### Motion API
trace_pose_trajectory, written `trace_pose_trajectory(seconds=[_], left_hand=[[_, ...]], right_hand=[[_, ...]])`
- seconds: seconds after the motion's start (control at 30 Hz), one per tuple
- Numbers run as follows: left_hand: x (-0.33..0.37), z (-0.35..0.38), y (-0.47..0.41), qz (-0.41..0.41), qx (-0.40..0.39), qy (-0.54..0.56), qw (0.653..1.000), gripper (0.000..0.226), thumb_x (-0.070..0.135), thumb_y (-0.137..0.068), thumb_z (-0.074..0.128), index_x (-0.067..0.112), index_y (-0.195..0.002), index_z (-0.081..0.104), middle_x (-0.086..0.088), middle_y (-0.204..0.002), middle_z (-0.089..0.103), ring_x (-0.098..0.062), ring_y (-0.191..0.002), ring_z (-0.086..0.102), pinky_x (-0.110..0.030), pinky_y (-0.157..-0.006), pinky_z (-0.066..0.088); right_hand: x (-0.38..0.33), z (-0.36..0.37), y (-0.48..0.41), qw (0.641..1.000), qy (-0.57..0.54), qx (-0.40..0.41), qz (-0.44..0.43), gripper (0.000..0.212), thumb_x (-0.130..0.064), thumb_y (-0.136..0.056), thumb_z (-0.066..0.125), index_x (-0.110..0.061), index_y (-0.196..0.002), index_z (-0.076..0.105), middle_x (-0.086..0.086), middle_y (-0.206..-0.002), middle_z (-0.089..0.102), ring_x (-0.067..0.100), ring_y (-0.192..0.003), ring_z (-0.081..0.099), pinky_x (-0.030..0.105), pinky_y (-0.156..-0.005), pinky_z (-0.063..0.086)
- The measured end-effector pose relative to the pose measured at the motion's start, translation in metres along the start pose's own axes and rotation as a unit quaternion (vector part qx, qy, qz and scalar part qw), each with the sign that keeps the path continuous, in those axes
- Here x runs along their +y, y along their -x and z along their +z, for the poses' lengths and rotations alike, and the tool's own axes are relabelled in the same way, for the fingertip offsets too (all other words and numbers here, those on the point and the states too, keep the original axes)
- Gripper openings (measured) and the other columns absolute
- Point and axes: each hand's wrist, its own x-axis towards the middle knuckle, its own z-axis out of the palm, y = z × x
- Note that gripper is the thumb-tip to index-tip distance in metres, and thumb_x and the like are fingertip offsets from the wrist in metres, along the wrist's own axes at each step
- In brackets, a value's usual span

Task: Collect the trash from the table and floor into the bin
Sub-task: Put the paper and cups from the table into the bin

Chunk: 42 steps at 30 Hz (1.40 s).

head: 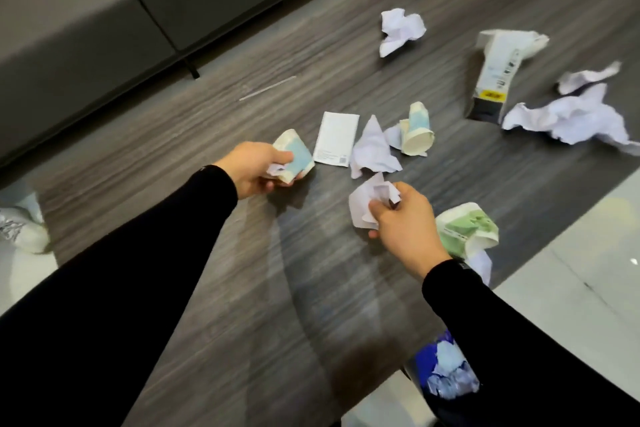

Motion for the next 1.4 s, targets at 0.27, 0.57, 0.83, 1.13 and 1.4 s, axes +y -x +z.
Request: trace_pose_trajectory(seconds=[0.27,0.57,0.83,1.13,1.4], left_hand=[[0.021,0.097,0.112,0.272,-0.007,-0.128,0.954,0.015,0.035,-0.085,0.06,0.022,-0.079,0.054,0.007,-0.071,0.06,-0.008,-0.057,0.052,-0.027,-0.05,0.041],[-0.104,0.296,0.152,0.153,-0.228,-0.467,0.841,0.035,0.036,-0.092,0.042,0.014,-0.119,0.043,-0.018,-0.121,0.061,-0.036,-0.109,0.056,-0.037,-0.087,0.045],[-0.192,0.351,0.092,0.079,-0.18,-0.439,0.877,0.067,0.049,-0.086,0.05,0.02,-0.142,0.027,-0.014,-0.132,0.055,-0.036,-0.111,0.057,-0.037,-0.087,0.049],[-0.129,0.324,0.126,0.234,-0.159,-0.442,0.851,0.026,0.028,-0.088,0.049,0.022,-0.11,0.062,-0.005,-0.098,0.073,-0.024,-0.092,0.067,-0.036,-0.084,0.051],[-0.019,0.244,0.113,0.275,0.053,-0.323,0.904,0.019,0.019,-0.083,0.05,0.029,-0.084,0.065,-0.002,-0.079,0.074,-0.023,-0.078,0.067,-0.037,-0.079,0.053]], right_hand=[[0.018,-0.093,0.04,0.981,-0.107,0.16,0.011,0.013,-0.015,-0.08,0.053,-0.024,-0.076,0.046,-0.002,-0.072,0.055,0.023,-0.071,0.058,0.041,-0.07,0.05],[0.222,-0.182,0.137,0.931,-0.044,0.158,0.325,0.008,-0.008,-0.086,0.046,-0.001,-0.09,0.044,0.021,-0.087,0.053,0.04,-0.088,0.06,0.039,-0.069,0.047],[0.293,-0.165,0.135,0.923,-0.13,0.034,0.36,0.019,-0.017,-0.083,0.059,-0.004,-0.097,0.056,0.01,-0.074,0.058,0.02,-0.053,0.057,0.021,-0.038,0.046],[0.231,-0.193,0.127,0.968,-0.008,0.085,0.235,0.03,-0.014,-0.088,0.051,-0.009,-0.117,0.059,0.013,-0.108,0.069,0.03,-0.103,0.063,0.034,-0.093,0.046],[0.094,-0.158,0.066,0.996,-0.01,0.035,0.08,0.056,-0.033,-0.084,0.062,-0.022,-0.135,0.043,0.008,-0.12,0.055,0.027,-0.112,0.057,0.038,-0.096,0.047]])
